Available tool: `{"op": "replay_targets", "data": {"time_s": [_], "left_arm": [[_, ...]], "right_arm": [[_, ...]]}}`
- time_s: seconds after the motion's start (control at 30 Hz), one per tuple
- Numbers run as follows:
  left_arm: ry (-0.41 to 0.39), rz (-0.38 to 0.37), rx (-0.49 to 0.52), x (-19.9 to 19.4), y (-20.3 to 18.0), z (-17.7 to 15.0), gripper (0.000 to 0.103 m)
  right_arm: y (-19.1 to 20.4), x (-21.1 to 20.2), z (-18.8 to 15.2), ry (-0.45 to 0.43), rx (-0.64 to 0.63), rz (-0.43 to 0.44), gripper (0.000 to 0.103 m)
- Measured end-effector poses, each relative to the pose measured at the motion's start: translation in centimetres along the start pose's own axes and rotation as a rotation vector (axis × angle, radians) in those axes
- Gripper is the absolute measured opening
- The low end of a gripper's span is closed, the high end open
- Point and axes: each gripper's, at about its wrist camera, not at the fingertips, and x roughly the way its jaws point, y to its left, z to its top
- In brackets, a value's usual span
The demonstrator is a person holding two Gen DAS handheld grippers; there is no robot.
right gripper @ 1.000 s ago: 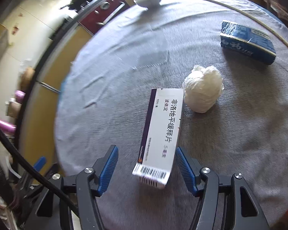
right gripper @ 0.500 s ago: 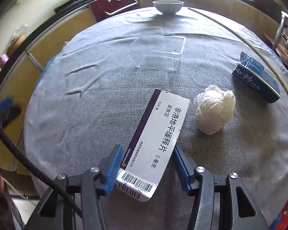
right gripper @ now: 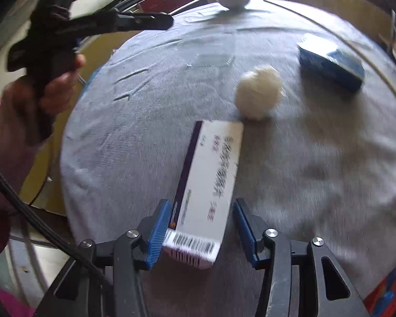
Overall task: Collect trash
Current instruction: 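Grasp the white medicine box with the right tool while the left tool grasps the clear tray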
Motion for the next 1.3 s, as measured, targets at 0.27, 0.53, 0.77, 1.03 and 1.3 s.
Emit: {"op": "replay_targets", "data": {"time_s": [0.27, 0.53, 0.77, 1.03, 1.3], "left_arm": [[0.120, -0.036, 0.235, 3.5, 0.4, 1.6, 0.082], [0.221, -0.133, 0.352, 6.6, 0.7, 2.1, 0.082], [0.242, -0.186, 0.303, 8.2, 1.2, 1.7, 0.082], [0.204, -0.167, 0.126, 8.0, 2.3, 1.5, 0.075], [0.217, -0.034, 0.067, 8.0, 2.9, 1.7, 0.075]], "right_arm": [[-2.8, -1.0, -0.5, 0.012, 0.132, 0.127, 0.050], [-3.7, -1.0, -0.1, 0.017, 0.178, 0.175, 0.050], [-4.2, -0.7, 0.4, 0.023, 0.201, 0.190, 0.047], [-1.9, -0.3, 2.3, 0.040, 0.131, 0.082, 0.062], [1.8, 0.8, 2.4, 0.045, -0.048, -0.132, 0.062]]}}
